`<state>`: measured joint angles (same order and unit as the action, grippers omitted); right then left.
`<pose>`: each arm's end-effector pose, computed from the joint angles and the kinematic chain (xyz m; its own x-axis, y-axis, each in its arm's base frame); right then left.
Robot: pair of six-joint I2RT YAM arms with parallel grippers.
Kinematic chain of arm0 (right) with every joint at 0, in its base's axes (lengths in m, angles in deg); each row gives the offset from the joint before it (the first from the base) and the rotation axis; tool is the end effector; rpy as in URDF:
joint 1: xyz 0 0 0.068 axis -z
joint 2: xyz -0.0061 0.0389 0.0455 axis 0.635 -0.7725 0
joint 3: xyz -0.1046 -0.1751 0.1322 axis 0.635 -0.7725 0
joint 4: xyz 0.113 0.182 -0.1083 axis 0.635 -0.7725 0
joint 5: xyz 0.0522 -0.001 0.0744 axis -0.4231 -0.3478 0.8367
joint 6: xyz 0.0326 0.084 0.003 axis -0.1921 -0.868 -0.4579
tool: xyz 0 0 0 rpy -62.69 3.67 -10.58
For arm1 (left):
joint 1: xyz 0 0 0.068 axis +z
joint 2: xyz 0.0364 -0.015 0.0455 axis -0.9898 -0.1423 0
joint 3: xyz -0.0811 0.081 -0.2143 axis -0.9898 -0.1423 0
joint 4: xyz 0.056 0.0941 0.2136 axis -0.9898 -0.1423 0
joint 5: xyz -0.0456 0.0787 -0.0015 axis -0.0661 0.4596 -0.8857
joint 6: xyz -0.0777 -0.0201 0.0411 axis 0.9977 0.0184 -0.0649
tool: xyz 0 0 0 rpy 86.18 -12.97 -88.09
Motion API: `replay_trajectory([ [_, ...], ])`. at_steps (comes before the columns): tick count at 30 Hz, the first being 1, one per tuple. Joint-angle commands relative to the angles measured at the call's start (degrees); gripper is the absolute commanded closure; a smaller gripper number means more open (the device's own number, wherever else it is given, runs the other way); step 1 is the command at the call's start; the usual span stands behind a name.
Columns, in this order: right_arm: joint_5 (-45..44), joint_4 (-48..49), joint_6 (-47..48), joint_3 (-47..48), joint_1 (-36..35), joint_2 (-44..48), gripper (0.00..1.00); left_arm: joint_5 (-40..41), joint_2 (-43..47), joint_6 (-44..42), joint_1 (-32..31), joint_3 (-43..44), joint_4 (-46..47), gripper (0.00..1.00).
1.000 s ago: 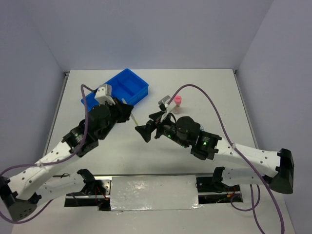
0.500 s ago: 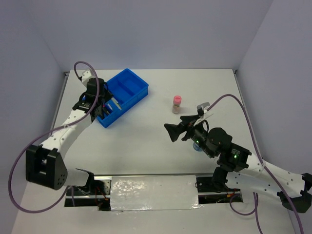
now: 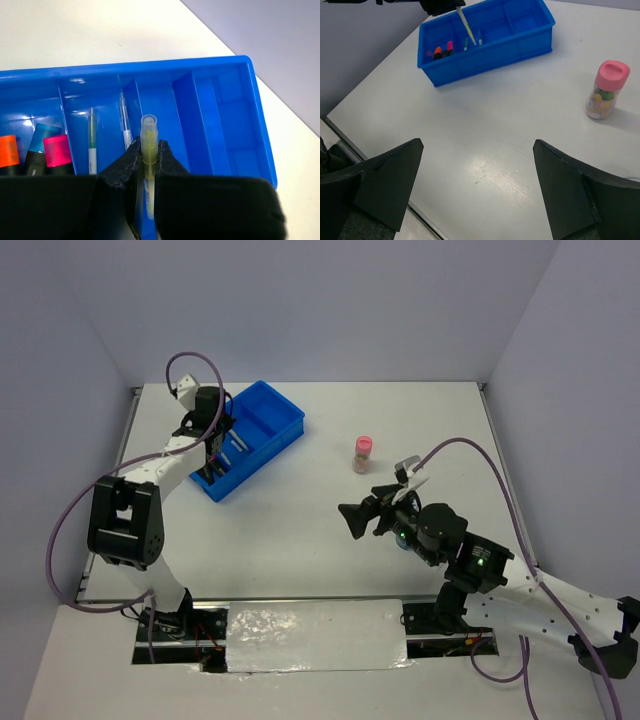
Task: Sort the stationery into containers
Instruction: Place the pen in the storage box.
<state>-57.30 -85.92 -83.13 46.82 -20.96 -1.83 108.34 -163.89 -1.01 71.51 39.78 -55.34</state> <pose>0.1266 0.1564 0.2988 -0.2374 0.1231 -0.9636 -0.5491 0.8013 0.2376 0.4033 -0.0370 0.2289 -0.1253 -0.6598 -0.7409 -0.4875 0.6914 -0.5332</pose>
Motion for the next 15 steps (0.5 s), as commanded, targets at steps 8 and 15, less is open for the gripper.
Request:
replay_trajectory([
  [8, 5.6, 5.3, 4.1, 2.3, 1.8, -7.3, 0.01, 5.2, -3.2, 4.2, 0.3, 0.1, 3.7, 0.92],
  [15, 7.5, 6.2, 2.9, 1.7, 3.2, -8.2, 0.01, 4.6, -5.5, 5.5, 0.3, 0.9, 1.3, 0.49],
])
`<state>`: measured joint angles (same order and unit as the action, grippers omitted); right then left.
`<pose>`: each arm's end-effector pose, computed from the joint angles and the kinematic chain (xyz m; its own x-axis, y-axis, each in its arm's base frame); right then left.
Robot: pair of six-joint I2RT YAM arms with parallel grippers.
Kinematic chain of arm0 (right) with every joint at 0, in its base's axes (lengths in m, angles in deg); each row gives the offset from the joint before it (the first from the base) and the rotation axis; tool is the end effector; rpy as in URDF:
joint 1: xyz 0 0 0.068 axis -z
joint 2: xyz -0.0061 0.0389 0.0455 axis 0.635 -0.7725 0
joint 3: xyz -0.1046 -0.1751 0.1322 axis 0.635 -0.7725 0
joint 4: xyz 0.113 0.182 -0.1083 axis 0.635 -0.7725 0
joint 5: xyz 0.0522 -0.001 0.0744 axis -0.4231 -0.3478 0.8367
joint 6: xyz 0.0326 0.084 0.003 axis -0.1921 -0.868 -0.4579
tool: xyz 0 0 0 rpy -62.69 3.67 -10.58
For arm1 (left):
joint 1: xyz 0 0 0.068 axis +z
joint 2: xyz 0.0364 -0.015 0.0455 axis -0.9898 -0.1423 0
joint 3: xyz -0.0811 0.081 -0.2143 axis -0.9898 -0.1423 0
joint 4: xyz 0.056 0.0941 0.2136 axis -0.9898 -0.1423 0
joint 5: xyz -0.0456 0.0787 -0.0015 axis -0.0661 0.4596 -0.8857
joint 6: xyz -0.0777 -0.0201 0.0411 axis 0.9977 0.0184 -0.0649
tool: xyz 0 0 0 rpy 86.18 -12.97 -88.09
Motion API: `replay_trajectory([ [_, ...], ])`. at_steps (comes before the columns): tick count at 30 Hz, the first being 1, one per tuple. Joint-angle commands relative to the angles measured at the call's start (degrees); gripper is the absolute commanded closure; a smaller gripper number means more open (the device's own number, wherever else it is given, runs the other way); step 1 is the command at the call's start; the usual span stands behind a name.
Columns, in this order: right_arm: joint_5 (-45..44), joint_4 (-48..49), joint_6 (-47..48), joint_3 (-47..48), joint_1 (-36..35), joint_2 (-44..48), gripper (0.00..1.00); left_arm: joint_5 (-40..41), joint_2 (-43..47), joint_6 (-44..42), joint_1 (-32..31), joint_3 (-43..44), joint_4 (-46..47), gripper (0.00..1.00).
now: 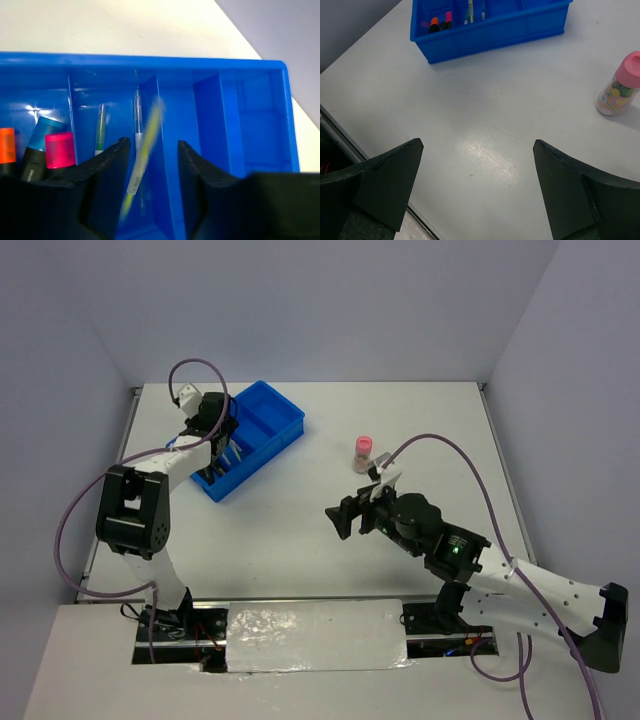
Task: Sort the stationery into containers
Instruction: Place the pen in the storage box.
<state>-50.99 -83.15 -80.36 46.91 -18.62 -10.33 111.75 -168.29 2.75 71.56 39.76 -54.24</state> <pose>0.1419 0.1812 0.2771 -0.2788 -0.0041 -0.9603 -0.6013 0.7805 0.1712 0.4112 -0.0337 0.2026 -0.0934 -0.6811 -0.7262 -0.5576 0.6401 -0.5285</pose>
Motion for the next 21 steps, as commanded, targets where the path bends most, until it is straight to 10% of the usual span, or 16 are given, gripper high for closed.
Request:
replay_trajectory([
  [1, 1.7, 3.3, 0.0, 1.6, 1.0, 0.4, 0.01, 1.1, -1.0, 2.1, 0.3, 1.0, 0.1, 0.43],
  [8, 0.1, -1.4, -0.5, 3.8, 2.9, 0.8, 0.01, -0.4, 2.8, 3.4, 0.3, 2.8, -5.2, 0.02],
  [21, -0.9, -18.5, -9.7, 7.5, 18.7, -4.5, 0.00, -19.4, 27.1, -11.1, -2.3, 3.9, -20.6, 0.01],
])
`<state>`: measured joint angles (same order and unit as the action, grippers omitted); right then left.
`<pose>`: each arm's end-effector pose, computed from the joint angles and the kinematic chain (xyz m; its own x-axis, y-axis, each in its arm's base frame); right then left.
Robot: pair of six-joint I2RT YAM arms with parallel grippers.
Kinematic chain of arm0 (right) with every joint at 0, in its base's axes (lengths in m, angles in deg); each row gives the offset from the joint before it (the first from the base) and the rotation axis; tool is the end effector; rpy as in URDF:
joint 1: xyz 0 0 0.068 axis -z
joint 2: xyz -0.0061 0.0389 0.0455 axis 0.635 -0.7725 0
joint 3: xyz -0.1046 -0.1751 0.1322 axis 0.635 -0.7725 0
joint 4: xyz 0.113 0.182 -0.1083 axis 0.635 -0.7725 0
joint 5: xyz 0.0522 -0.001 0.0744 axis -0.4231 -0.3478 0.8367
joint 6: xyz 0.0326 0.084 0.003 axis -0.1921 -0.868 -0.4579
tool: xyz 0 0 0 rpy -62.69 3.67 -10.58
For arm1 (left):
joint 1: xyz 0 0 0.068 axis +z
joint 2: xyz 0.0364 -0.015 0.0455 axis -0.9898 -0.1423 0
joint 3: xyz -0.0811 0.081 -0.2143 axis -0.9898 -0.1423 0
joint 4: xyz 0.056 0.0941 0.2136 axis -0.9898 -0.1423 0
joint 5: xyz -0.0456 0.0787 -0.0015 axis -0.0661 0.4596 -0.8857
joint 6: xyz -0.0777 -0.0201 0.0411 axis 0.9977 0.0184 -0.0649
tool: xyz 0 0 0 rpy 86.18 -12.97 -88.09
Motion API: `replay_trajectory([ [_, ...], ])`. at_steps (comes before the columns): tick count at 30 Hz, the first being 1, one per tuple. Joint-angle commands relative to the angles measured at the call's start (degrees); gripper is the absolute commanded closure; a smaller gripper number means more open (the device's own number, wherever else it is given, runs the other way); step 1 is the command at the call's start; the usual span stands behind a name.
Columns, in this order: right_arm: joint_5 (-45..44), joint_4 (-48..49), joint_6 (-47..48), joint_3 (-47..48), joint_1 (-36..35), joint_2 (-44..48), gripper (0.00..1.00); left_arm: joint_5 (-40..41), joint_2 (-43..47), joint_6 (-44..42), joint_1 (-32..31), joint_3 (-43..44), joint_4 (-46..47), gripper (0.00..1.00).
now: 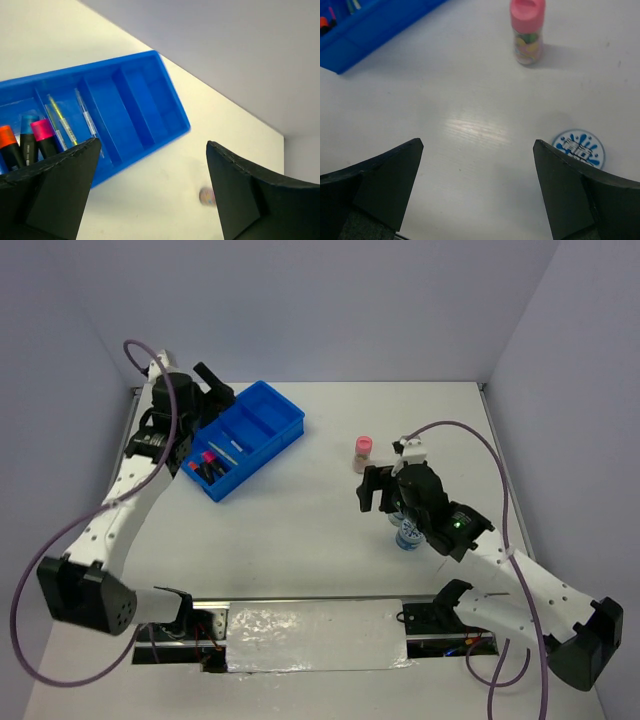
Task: Sort the stationery into containers
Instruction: Place the pen in the storage box, then pick up the stationery from the center of the board.
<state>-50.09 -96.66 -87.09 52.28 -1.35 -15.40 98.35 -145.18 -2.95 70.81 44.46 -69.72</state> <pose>0.1912 0.1341 0.2595 -0.4699 0.0472 -0.8815 -0.2794 0.9393 0.1993 0.3406 -0.0431 0.3387 -0.1513 -0.6809 -0.7166 -0.2767 0.7251 -0.6306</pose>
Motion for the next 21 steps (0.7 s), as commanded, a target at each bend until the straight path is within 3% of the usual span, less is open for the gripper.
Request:
replay_trajectory([
  [1, -2.1, -6.9, -3.9, 1.8, 2.8, 0.7, 0.00, -6.7, 6.4, -6.5, -3.5, -1.2, -7.1, 0.01],
  [5, -1.1, -10.6, -7.0, 0.6, 6.0, 2.0, 0.01, -9.2, 12.1, -11.6, -10.7, -4.7, -9.9, 0.01],
  [9, 2.3, -10.1, -8.6, -3.3, 5.9, 8.5, 0.01, -14.4, 13.1, -17.7, -19.7, -10.8, 2.0, 0.01],
  [14, -0.1, -16.3, -11.6, -1.8, 6.1, 16.9, 0.01, -14.7, 4.0, -20.7, -26.8, -12.3, 15.0, 0.01],
  [15, 0.1, -17.0, -11.4, -1.5, 6.1, 17.9, 0.01, -14.0, 1.1, -21.4, -28.0, -12.5, 21.5, 0.01],
  [21, 2.3, -19.3, -9.3, 0.7, 6.1, 21.7, 0.00, -1.9, -12.3, -26.5, -36.5, -13.3, 41.6, 0.01],
])
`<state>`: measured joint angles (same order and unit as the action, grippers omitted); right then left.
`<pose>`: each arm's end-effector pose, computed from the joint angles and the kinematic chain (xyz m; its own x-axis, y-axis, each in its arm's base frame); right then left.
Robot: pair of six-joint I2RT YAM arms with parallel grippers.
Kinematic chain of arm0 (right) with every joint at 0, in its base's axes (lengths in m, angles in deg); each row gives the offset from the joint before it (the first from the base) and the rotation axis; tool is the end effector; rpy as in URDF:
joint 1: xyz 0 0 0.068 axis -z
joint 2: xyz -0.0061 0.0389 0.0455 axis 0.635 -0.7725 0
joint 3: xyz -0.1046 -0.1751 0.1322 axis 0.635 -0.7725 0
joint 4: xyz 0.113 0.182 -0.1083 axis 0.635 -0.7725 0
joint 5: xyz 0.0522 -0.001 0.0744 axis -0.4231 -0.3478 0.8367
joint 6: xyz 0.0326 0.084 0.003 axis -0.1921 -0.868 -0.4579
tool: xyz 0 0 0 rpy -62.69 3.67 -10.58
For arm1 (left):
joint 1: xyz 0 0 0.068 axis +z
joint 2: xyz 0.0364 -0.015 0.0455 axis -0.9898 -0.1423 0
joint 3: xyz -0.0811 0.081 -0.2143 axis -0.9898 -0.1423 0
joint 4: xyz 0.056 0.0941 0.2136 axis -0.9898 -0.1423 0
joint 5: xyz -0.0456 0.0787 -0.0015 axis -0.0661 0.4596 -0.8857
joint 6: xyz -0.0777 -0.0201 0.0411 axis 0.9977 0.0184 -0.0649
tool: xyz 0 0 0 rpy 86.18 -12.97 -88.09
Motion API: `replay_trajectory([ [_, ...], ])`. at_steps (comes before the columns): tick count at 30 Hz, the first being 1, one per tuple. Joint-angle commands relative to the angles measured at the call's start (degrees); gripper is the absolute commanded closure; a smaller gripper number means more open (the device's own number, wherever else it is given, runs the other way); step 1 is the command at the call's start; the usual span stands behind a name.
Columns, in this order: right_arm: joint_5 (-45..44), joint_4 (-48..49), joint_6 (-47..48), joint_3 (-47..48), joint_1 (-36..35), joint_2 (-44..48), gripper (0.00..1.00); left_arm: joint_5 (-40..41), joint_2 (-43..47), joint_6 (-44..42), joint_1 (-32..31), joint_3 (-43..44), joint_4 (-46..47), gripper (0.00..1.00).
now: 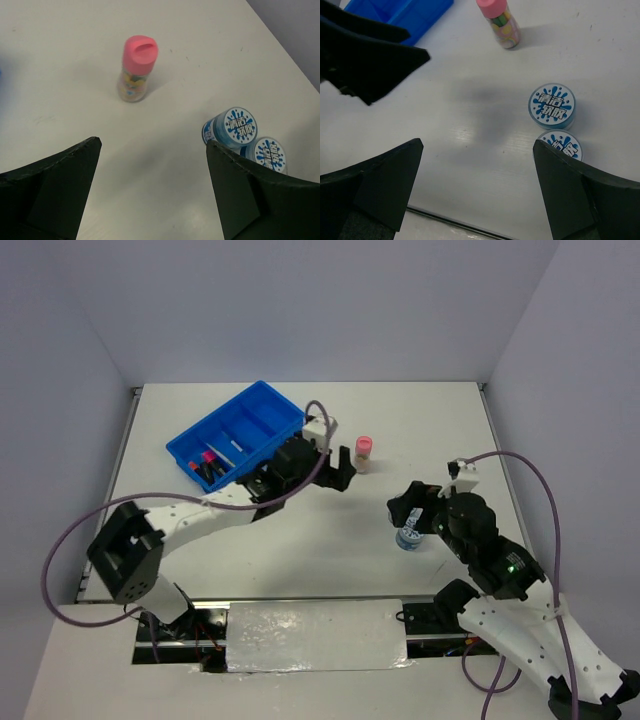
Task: Sort the stationery into containers
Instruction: Pick up the stationery from the center of the board.
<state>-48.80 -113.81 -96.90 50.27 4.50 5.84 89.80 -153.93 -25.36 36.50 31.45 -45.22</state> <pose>0.1407 0.0719 0.2707 -0.4720 0.2719 -0.8386 -0.1282 0.9200 0.3704 0.2768 -0.2642 0.2627 -0.4208 -0.1522 -0.8943 0.4817 0.7979 -0.3624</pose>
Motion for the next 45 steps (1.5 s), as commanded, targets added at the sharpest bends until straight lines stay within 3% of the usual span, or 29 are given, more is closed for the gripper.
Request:
replay_trajectory([
  [1, 1.5, -2.2, 0.7, 2.8, 0.3, 0.9, 0.01, 6.9, -5.0, -3.7, -2.1, -0.3, 18.9, 0.01],
  [5, 1.5, -1.4, 1.0, 2.1, 0.2, 2.3, 0.00, 10.3, -14.0, -3.7, -2.1, 5.6, 19.9, 0.01],
  [10, -0.4, 2.7, 1.9, -0.8, 0.3, -1.3, 0.01, 14.5, -17.3, -0.8, -2.1, 11.4, 13.5, 0.01],
  [16, -0.1, 18.0, 7.6, -2.2, 1.6, -16.0, 0.01, 19.9, -4.8, 7.2, -1.8, 5.5, 5.7, 0.01],
  [20, 5.1, 30.4, 14.0, 1.7, 5.9, -30.4, 0.02, 20.9, 3.2, 10.9, -1.0, 7.3, -13.4, 0.01],
  [23, 5.9, 32.2, 16.6, 8.5, 8.4, -46.0, 0.06, 17.2, 9.6, 9.4, -0.3, 5.4, -18.9, 0.01],
  [26, 3.6, 32.9, 18.9, 15.1, 8.6, -54.7, 0.06, 12.6, 16.1, 8.1, -0.1, 2.5, -21.7, 0.01],
  [31, 3.6, 32.6, 19.6, 23.7, 9.6, -64.4, 0.07, 11.1, 24.7, 7.2, -0.1, -3.0, -24.5, 0.01],
  [36, 3.8, 33.1, 19.5, 28.2, 10.0, -71.7, 0.10, 11.0, 27.4, 6.6, 0.1, -5.8, -24.6, 0.01],
  [37, 3.1, 32.1, 19.4, 30.0, 10.1, -72.5, 0.12, 10.1, 27.3, 6.5, 0.1, -5.9, -24.3, 0.01],
  [40, 2.1, 31.0, 18.8, 31.5, 10.1, -74.3, 0.38, 8.6, 26.5, 6.3, 0.1, -6.6, -23.6, 0.01],
  [45, 1.4, 32.6, 17.6, 28.4, 10.1, -72.8, 0.58, 8.8, 24.8, 5.3, 0.1, -7.4, -22.4, 0.01],
])
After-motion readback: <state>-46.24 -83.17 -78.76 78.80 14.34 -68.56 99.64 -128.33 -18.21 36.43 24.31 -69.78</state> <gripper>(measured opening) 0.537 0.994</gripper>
